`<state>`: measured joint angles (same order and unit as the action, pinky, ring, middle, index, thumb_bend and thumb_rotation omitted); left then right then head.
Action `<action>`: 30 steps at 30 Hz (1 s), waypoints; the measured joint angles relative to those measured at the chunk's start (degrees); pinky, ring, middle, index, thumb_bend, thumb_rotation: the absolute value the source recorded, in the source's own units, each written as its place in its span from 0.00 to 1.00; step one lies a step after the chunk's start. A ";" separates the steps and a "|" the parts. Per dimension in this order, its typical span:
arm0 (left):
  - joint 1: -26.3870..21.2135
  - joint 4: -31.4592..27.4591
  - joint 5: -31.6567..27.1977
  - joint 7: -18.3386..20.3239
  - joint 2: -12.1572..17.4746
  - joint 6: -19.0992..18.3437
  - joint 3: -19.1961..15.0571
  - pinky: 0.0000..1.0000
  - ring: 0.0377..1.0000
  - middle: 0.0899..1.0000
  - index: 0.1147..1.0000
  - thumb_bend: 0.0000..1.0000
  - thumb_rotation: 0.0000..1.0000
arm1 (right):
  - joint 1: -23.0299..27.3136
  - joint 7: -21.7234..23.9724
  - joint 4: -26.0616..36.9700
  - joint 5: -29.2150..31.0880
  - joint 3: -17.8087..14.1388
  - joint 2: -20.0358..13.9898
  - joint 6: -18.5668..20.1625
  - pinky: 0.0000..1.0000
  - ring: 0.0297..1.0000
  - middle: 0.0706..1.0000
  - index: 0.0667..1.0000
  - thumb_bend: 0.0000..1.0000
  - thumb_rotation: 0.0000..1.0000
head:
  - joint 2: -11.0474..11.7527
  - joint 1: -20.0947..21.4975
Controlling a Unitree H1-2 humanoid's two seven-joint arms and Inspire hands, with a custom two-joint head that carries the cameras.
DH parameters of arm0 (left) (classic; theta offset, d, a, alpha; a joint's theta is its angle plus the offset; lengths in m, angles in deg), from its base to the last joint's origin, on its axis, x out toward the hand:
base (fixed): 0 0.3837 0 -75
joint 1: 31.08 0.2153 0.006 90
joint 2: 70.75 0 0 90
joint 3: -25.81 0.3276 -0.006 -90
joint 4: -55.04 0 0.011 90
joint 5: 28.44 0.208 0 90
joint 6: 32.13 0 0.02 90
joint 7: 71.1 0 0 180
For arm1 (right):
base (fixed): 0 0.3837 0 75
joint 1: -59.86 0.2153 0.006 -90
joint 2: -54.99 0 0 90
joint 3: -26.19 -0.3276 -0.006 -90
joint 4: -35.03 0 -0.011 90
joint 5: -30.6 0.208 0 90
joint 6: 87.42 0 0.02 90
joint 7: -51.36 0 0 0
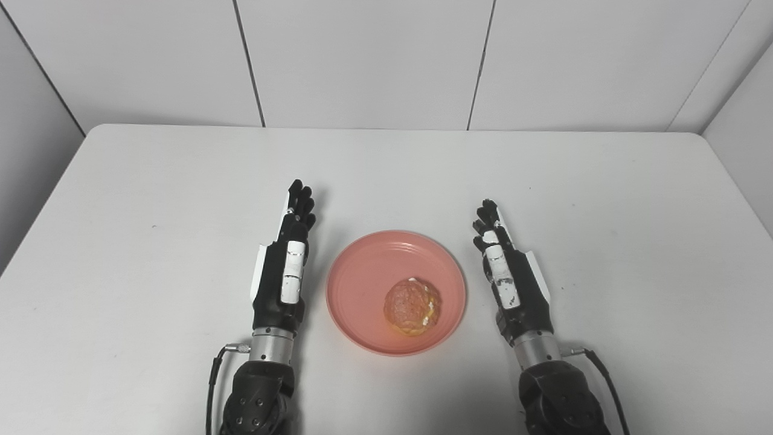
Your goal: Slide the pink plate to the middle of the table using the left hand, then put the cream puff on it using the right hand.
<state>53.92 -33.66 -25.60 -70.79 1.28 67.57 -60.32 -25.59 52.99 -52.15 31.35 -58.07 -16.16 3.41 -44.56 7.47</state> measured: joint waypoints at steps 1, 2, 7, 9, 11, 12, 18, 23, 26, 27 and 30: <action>0.00 -0.08 0.22 -0.04 -0.01 -0.83 0.04 1.00 1.00 1.00 1.00 0.74 1.00 | 0.00 0.00 0.00 0.00 -0.01 0.00 0.01 1.00 1.00 1.00 1.00 0.68 0.94 | 0.00 0.00; 0.02 -0.15 0.33 -0.04 0.00 -1.49 0.08 1.00 1.00 1.00 1.00 0.73 1.00 | 0.00 0.00 0.01 0.00 0.00 0.00 0.03 1.00 1.00 1.00 1.00 0.67 0.94 | 0.00 0.00; 0.30 -0.70 0.39 0.11 0.06 -4.92 0.68 1.00 1.00 1.00 1.00 0.73 1.00 | 0.00 0.00 0.00 -0.02 0.03 -0.02 0.05 1.00 1.00 1.00 1.00 0.67 0.95 | -0.09 0.09; 0.49 -0.96 0.34 0.11 0.06 -5.83 0.79 1.00 1.00 1.00 1.00 0.72 1.00 | 0.00 0.00 0.00 -0.05 0.03 -0.04 0.05 1.00 1.00 1.00 1.00 0.68 0.94 | -0.09 0.00; 0.53 -1.04 0.12 0.11 0.07 -5.97 0.78 1.00 1.00 1.00 1.00 0.73 1.00 | -0.01 -0.02 0.01 -0.15 0.00 -0.05 0.05 1.00 1.00 1.00 1.00 0.68 0.94 | -0.09 0.00; 0.53 -1.04 0.13 0.10 0.09 -5.98 0.77 1.00 1.00 1.00 1.00 0.73 1.00 | 0.00 -0.03 0.03 -0.17 0.00 -0.05 0.06 1.00 1.00 1.00 1.00 0.67 0.94 | -0.09 0.00; 0.53 -1.09 0.28 0.10 0.13 -6.11 0.87 1.00 1.00 1.00 1.00 0.74 1.00 | -0.05 -0.61 0.14 -0.35 -0.16 0.08 0.08 1.00 1.00 1.00 1.00 0.66 0.92 | -0.26 0.00; 0.89 -2.17 0.01 0.59 0.36 -7.15 0.96 1.00 1.00 1.00 1.00 0.75 1.00 | -0.37 -1.17 0.90 -1.09 -0.23 0.17 0.08 1.00 1.00 1.00 1.00 0.67 0.92 | -0.26 0.00; 1.12 -3.47 -0.33 1.25 0.57 -8.97 1.12 1.00 1.00 1.00 1.00 0.74 1.00 | -0.58 -1.15 1.59 -1.41 -0.02 0.16 0.08 1.00 1.00 1.00 1.00 0.66 0.93 | -0.09 0.00; 1.32 -4.08 -0.57 1.43 0.68 -9.49 1.22 1.00 1.00 1.00 1.00 0.74 1.00 | -0.60 -1.15 1.67 -1.48 0.11 0.17 0.08 1.00 1.00 1.00 1.00 0.66 0.93 | -0.09 0.00; 1.63 -4.78 -1.31 1.96 0.78 -10.58 1.37 1.00 1.00 1.00 1.00 0.73 1.00 | -0.65 -1.15 1.67 -1.52 0.16 0.17 0.08 1.00 1.00 1.00 1.00 0.65 0.93 | -0.26 0.09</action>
<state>55.55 -38.44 -26.91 -68.83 2.06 57.00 -58.95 -26.24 51.84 -50.48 29.83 -57.91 -15.99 3.49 -44.82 7.56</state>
